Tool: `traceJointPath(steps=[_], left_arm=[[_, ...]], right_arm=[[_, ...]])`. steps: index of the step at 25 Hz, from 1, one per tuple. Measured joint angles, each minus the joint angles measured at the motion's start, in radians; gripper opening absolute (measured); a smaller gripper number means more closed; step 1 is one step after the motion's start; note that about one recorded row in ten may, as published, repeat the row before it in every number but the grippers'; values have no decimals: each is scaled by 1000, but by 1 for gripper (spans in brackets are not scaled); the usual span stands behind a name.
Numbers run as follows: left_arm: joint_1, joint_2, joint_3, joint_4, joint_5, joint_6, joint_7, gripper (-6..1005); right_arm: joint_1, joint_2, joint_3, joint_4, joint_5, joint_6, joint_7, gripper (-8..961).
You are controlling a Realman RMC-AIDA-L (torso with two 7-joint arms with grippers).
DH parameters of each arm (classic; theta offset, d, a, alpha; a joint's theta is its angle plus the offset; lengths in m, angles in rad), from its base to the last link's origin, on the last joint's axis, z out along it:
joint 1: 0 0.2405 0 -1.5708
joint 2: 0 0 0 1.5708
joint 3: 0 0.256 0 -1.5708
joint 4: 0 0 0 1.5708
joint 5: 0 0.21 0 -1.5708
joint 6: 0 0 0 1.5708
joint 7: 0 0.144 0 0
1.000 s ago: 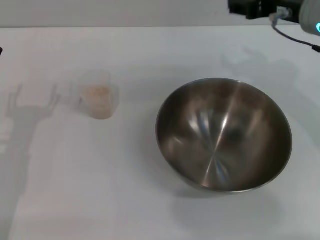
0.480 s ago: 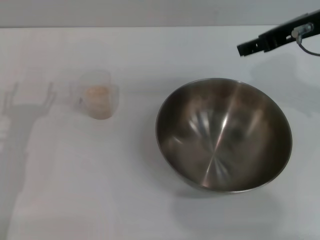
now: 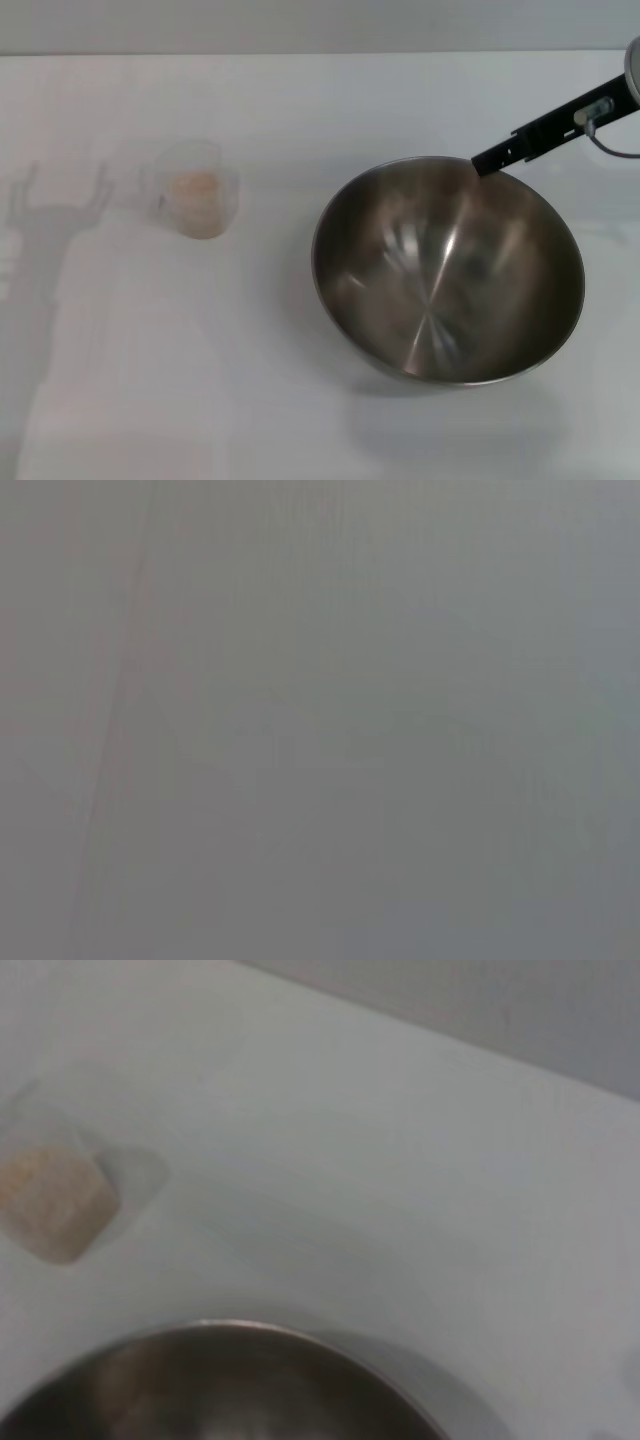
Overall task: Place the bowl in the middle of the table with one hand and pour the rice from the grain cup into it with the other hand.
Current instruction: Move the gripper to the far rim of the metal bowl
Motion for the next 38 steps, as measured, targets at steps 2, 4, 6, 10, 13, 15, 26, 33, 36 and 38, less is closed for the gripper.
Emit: traceJointPath(steps=[2,4,6,10,13,15,26,33,36,38], left_arm=[[-1,0,-1,0,0,0,-1,867],[-2,0,-1,0,0,0,0,866],[-5,0,-2,0,0,-3,0,866],[-9,-2,-2,0,0,-4,-1,866],[-11,-2,-2,0,0,-5,0,866],[-11,-2,-2,0,0,-6,0,866],[-9,-2,-2,0,0,-4,-4,866],[-6,-2,-2,0,0,-1,-5,866],[-6,-2,-2,0,0,-1,-5,866],[-6,-2,-2,0,0,-1,-5,866]], right_arm=[[2,-1,1,-23,-7,-2,-7,696],[4,-1,5,-55,-13,-7,-19,692],[5,-2,7,-87,-14,-14,-31,687],[13,-3,8,-158,-15,-36,-56,679],[18,-3,8,-214,-15,-60,-71,672],[21,-3,10,-226,-14,-65,-71,668],[30,-3,23,-271,-9,-87,-83,522],[32,-3,20,-284,-8,-87,-89,148],[32,0,22,-284,-7,-87,-96,92],[28,2,26,-266,7,-97,-100,68]])
